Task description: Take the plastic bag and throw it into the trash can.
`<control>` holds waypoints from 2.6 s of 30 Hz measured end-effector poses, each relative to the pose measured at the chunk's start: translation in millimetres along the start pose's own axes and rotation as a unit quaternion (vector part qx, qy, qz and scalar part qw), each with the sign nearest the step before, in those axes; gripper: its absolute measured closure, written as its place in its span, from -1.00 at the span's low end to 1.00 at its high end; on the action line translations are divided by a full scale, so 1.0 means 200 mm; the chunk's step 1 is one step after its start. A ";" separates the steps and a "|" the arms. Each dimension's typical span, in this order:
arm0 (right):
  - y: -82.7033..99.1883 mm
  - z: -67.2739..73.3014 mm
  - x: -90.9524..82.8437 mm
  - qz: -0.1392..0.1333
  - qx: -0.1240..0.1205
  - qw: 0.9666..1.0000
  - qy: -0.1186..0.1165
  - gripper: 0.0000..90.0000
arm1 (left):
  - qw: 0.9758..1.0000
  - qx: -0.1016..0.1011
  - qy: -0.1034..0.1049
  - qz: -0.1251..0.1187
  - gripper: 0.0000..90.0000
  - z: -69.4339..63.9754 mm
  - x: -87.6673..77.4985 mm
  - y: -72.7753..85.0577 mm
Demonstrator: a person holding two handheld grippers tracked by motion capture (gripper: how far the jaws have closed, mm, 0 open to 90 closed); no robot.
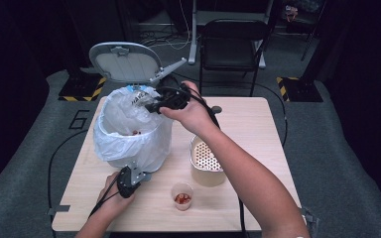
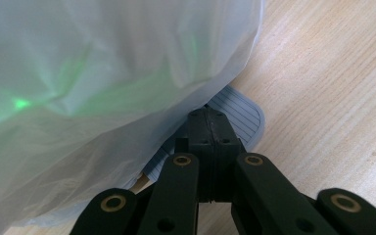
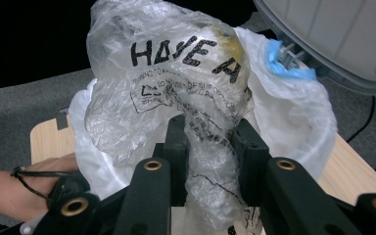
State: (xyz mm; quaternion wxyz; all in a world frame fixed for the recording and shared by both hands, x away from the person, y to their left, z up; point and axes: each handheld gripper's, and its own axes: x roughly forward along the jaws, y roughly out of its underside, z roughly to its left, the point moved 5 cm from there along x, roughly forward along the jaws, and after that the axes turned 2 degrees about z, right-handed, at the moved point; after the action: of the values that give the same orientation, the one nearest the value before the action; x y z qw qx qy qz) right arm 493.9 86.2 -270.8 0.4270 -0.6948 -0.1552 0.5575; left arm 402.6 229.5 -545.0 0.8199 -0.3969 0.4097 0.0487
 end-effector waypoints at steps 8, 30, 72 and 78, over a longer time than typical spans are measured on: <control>-0.05 0.02 0.06 0.001 -0.004 1.000 -0.003 0.61 | 1.000 0.006 -0.003 -0.002 1.00 0.00 0.00 0.00; -0.14 0.06 0.27 -0.020 0.007 1.000 0.010 -0.08 | 1.000 0.004 -0.007 -0.003 1.00 0.01 0.00 -0.01; 1.04 0.38 -0.05 -0.024 0.027 0.999 -0.024 -0.67 | 0.999 -0.031 -0.002 -0.007 1.00 -0.03 0.01 0.00; 1.14 0.44 0.04 0.002 0.015 1.000 -0.024 -0.68 | 0.999 -0.034 -0.001 -0.008 1.00 -0.03 0.01 0.00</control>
State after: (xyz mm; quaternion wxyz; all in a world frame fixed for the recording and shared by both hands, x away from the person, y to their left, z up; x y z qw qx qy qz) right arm 358.4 -5.3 -451.9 0.4326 -0.6747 -0.1560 0.5773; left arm 401.0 224.6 -548.3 0.8067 -0.4274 0.4043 0.0562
